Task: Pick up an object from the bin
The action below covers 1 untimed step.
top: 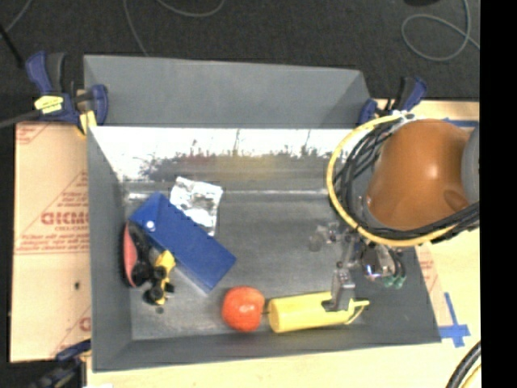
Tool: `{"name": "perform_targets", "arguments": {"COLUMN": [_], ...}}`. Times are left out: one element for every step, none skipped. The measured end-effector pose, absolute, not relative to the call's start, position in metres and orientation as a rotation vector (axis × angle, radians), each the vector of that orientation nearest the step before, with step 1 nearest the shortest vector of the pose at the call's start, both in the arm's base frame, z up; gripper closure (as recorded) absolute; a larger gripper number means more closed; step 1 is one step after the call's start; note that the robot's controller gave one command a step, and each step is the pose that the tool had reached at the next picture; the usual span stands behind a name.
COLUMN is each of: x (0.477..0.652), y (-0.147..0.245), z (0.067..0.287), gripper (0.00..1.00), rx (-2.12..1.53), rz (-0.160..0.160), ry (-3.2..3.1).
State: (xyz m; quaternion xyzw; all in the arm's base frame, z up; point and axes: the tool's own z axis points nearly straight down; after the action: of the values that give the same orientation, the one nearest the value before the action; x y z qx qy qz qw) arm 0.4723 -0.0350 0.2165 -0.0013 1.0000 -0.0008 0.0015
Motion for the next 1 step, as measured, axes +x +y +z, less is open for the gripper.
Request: {"name": "perform_targets", "arguments": {"x": [0.4723], "y": [-0.035], "z": [0.2165], "gripper": [0.0], "rx": [-0.005], "rz": [-0.003], "ry": [3.139]}}
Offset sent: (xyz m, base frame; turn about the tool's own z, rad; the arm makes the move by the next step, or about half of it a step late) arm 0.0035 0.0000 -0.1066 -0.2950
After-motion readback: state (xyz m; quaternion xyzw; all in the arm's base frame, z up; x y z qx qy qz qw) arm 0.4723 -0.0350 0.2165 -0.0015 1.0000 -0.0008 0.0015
